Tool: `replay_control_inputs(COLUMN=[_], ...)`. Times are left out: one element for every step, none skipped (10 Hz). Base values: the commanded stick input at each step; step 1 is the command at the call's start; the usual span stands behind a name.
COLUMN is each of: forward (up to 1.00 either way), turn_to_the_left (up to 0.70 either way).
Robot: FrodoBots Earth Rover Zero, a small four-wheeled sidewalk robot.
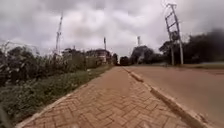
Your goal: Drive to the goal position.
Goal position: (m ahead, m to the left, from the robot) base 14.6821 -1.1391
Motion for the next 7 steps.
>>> replay_control_inputs(forward=[0.70, 0.70, 0.70, 0.70, 0.70, 0.70, 0.70], turn_to_the_left=[0.00, 0.00, 0.00, 0.00, 0.00, 0.00, 0.00])
